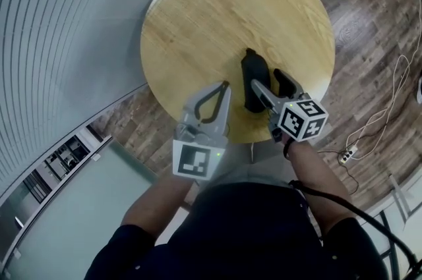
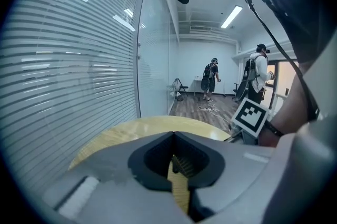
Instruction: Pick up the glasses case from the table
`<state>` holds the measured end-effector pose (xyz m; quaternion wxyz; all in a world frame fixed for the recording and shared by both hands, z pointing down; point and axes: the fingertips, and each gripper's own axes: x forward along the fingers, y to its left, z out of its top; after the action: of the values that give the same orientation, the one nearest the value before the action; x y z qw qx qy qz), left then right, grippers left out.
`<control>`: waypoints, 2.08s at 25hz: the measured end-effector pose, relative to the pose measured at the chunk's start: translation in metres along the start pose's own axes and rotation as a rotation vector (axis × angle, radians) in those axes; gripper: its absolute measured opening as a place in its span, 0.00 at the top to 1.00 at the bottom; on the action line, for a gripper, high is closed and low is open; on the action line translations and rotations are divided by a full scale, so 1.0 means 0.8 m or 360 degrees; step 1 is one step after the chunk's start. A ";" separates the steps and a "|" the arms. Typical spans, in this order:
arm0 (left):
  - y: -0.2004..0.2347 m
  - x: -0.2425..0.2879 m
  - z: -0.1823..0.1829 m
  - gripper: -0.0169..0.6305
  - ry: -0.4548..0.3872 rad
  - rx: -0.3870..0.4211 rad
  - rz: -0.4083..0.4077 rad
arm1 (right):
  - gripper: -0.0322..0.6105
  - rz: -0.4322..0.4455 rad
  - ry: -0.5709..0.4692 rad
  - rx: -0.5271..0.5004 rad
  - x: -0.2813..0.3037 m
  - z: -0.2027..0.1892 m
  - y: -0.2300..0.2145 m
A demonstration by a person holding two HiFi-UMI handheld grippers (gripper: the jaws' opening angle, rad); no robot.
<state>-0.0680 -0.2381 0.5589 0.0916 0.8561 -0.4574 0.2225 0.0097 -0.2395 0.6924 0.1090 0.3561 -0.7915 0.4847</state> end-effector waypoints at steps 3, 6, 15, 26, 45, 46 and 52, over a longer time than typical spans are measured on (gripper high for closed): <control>0.010 0.001 -0.005 0.97 0.0008 -0.0008 0.0022 | 0.40 0.0050 0.0105 -0.0074 0.021 -0.006 0.018; 0.016 -0.001 -0.011 0.97 0.0028 -0.0041 0.0052 | 0.40 0.0038 0.0158 -0.0185 0.028 -0.005 0.031; 0.034 -0.012 -0.013 0.97 0.0016 -0.0100 0.0141 | 0.48 0.0127 0.0361 -0.0266 0.043 -0.032 0.048; 0.047 -0.031 0.044 0.97 -0.0091 -0.0178 0.0211 | 0.50 0.0181 0.0137 -0.0201 -0.028 0.048 0.090; 0.036 -0.179 0.250 0.97 -0.0556 -0.0131 0.0313 | 0.51 0.0401 -0.0615 -0.0639 -0.274 0.239 0.258; 0.033 -0.184 0.255 0.97 -0.0573 -0.0109 0.0313 | 0.51 0.0409 -0.0647 -0.0652 -0.283 0.242 0.266; 0.034 -0.194 0.264 0.97 -0.0599 0.0035 0.0279 | 0.51 0.0400 -0.0724 -0.0705 -0.307 0.250 0.286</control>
<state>-0.1024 -0.2139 0.2989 -0.0245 0.8404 -0.5367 0.0707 0.0687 -0.2323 0.3061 -0.0561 0.3224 -0.9193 0.2188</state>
